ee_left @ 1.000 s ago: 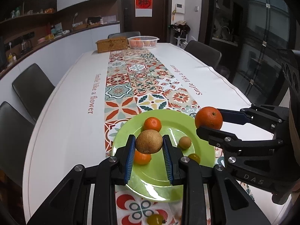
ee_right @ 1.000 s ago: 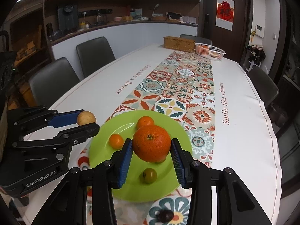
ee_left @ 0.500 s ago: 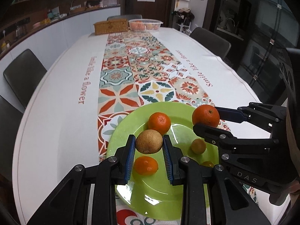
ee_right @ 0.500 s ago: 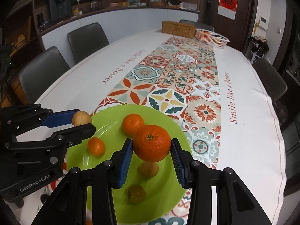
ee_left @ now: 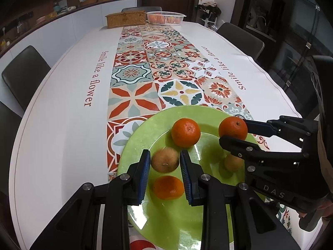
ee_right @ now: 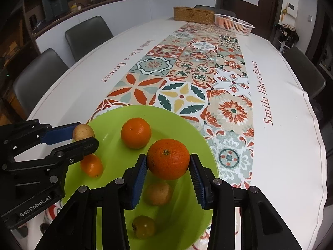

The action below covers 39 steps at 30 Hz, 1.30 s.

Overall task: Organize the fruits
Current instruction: 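Carry the tan fruit with the left tool over the green plate while the right tool carries the mandarin there, then open the left tool to release the tan fruit while the right tool releases the mandarin on the plate, then withdraw both open tools from the plate toward the remaining fruits on the runner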

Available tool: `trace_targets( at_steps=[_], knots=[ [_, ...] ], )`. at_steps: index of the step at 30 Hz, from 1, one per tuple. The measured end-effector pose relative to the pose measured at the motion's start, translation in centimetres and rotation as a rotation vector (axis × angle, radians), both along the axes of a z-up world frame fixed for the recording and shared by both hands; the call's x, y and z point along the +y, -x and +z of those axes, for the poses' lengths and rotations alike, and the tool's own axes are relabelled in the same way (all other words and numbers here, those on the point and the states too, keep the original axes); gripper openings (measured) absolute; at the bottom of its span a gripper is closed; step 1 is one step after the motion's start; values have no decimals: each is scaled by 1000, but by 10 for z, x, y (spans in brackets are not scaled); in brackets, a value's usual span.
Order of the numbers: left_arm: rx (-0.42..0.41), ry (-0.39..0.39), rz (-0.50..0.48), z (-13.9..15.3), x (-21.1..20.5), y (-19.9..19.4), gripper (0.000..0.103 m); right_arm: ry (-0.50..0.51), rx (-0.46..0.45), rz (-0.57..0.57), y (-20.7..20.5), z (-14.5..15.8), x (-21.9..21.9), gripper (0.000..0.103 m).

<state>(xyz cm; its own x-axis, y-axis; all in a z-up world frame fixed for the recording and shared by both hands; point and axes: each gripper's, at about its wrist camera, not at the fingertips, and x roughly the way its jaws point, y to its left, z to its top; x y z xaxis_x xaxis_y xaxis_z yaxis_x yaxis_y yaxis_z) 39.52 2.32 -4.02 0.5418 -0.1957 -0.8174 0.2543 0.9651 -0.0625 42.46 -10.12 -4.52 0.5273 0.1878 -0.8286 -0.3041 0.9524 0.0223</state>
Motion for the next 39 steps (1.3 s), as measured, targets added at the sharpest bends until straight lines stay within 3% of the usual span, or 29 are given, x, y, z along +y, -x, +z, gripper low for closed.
trace_targets(
  at_steps=[2,8,16,22,31,39],
  knots=[
    [-6,-4,4,0,0,1,38,2,0,-5,0,-1,-1,43],
    [-34,-21,21,6,1,13,39,2,-34,-1,12,8,-6,43],
    [-113,-37,42,36,-1,45,39,-8,-105,10,43,33,-11,43],
    [-161,-57,73,61,2,74,47,-49,-148,14,75,54,-12,44],
    [-252,-73,116,86,12,132,56,-89,-221,41,130,75,-5,54],
    [-267,-60,177,87,30,178,60,-97,-251,62,176,75,6,62]
  ],
)
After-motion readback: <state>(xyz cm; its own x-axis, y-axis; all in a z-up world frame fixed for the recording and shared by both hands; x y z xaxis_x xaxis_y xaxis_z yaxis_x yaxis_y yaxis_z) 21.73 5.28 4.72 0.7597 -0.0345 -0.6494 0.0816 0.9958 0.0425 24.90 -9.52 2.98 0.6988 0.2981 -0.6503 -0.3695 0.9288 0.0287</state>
